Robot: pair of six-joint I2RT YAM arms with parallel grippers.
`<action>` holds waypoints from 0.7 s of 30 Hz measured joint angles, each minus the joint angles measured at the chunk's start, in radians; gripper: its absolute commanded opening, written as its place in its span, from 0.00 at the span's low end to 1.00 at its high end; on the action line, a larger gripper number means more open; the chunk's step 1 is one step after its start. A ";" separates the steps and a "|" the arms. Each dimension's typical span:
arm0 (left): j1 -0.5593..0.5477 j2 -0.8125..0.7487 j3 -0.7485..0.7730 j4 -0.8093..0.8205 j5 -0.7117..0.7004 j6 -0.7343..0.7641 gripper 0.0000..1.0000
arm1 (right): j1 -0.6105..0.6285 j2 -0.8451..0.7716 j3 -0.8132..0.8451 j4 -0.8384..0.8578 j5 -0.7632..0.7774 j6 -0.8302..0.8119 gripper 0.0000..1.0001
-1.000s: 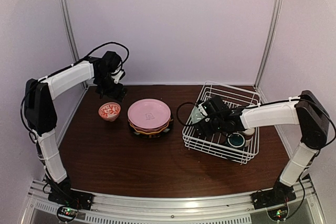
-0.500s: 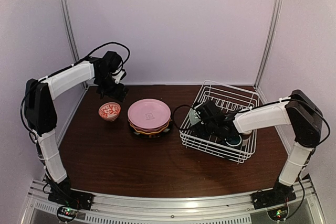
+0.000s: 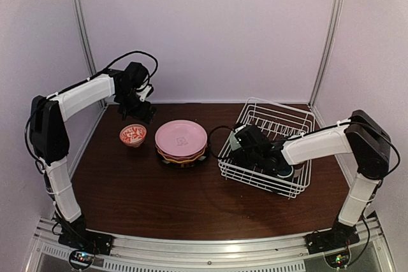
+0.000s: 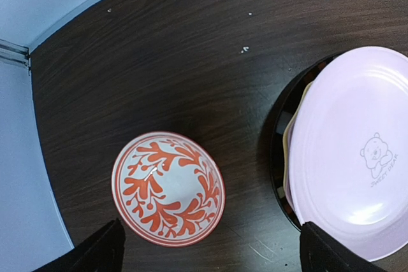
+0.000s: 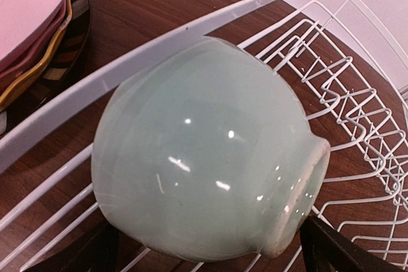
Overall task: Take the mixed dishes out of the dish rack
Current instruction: Grab the bowl from the dish rack.
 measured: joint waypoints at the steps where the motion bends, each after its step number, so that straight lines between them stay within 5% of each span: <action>1: 0.000 0.000 -0.001 0.000 0.000 0.000 0.97 | 0.003 0.001 -0.003 0.012 0.009 0.002 1.00; 6: 0.000 0.000 -0.011 0.005 0.000 0.000 0.97 | 0.012 0.005 -0.014 0.066 0.047 0.010 0.99; 13: 0.000 0.000 -0.012 0.011 0.000 0.000 0.97 | 0.023 0.005 -0.021 0.114 0.076 0.012 0.84; 21: 0.000 0.000 -0.012 0.016 0.000 0.000 0.98 | 0.027 0.005 -0.021 0.112 0.091 0.016 0.79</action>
